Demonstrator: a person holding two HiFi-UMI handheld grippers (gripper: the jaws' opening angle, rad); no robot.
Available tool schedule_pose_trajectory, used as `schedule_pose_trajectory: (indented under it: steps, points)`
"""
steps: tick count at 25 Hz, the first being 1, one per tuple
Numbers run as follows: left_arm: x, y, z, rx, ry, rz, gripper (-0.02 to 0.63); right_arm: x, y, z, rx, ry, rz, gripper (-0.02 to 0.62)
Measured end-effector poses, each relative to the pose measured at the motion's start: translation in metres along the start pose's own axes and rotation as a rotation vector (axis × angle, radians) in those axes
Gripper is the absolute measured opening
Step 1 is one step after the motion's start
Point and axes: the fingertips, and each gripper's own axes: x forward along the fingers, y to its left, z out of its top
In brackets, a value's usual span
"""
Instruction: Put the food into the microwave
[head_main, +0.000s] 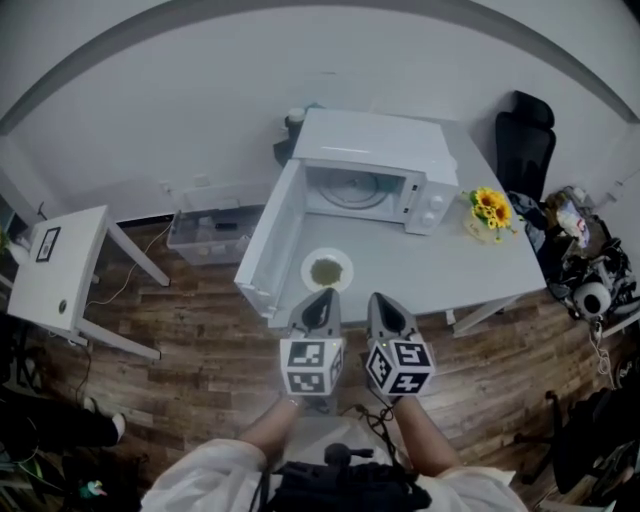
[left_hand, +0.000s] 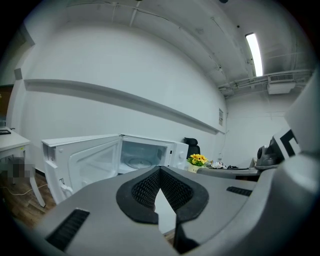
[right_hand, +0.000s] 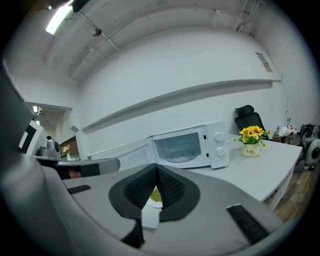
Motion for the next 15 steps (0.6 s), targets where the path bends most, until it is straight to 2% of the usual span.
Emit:
schedule_pose_trajectory:
  steps: [15]
  points:
    - [0.078, 0.023, 0.029, 0.007, -0.012, 0.003, 0.009, 0.079, -0.019, 0.037, -0.008, -0.025, -0.004, 0.017]
